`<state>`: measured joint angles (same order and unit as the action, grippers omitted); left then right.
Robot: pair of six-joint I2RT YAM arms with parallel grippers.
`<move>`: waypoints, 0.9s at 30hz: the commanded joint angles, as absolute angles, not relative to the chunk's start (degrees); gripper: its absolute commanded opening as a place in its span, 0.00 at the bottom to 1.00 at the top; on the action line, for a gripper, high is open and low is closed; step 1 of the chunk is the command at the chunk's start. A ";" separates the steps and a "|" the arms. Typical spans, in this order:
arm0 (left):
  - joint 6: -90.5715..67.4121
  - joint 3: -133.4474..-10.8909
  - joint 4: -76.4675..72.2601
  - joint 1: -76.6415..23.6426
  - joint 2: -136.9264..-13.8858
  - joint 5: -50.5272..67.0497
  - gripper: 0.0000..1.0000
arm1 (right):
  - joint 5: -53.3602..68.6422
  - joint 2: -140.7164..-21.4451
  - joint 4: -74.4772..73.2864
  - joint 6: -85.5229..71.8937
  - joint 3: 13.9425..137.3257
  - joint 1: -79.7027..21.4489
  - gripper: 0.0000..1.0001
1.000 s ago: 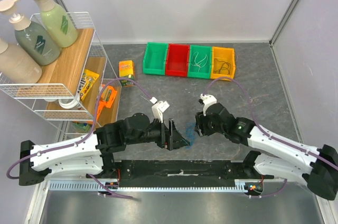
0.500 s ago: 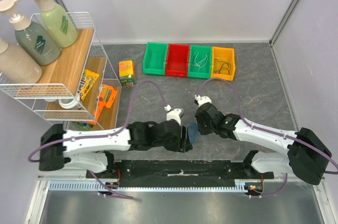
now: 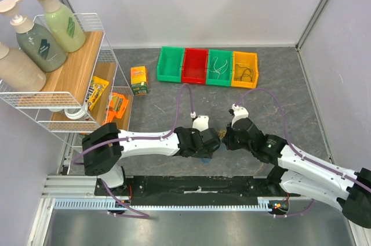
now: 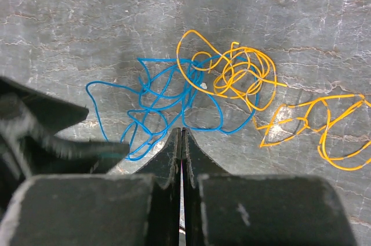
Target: Untangle the cables
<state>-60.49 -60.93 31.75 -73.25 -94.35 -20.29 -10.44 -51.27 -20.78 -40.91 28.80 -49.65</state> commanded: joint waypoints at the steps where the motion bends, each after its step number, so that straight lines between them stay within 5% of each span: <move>1: -59.85 -58.45 28.31 -69.35 -94.31 -19.16 0.65 | -11.08 -48.96 -22.15 -43.07 28.30 -49.48 0.00; 12: -56.79 -57.48 24.97 -66.36 -99.05 -17.94 0.66 | -8.44 -52.29 -20.05 -42.80 27.69 -49.57 0.01; 20: -52.48 -56.52 25.58 -66.53 -93.97 -18.81 0.02 | -7.38 -59.05 -15.91 -40.17 28.47 -49.57 0.37; 27: -50.37 -51.60 25.22 -66.88 -76.49 -11.27 0.02 | -13.53 -67.66 -13.71 -38.41 31.81 -48.35 0.43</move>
<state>-53.80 -52.97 26.83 -66.50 -87.20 -15.86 -8.67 -63.66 -17.23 -39.64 28.40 -49.60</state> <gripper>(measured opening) 0.031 0.440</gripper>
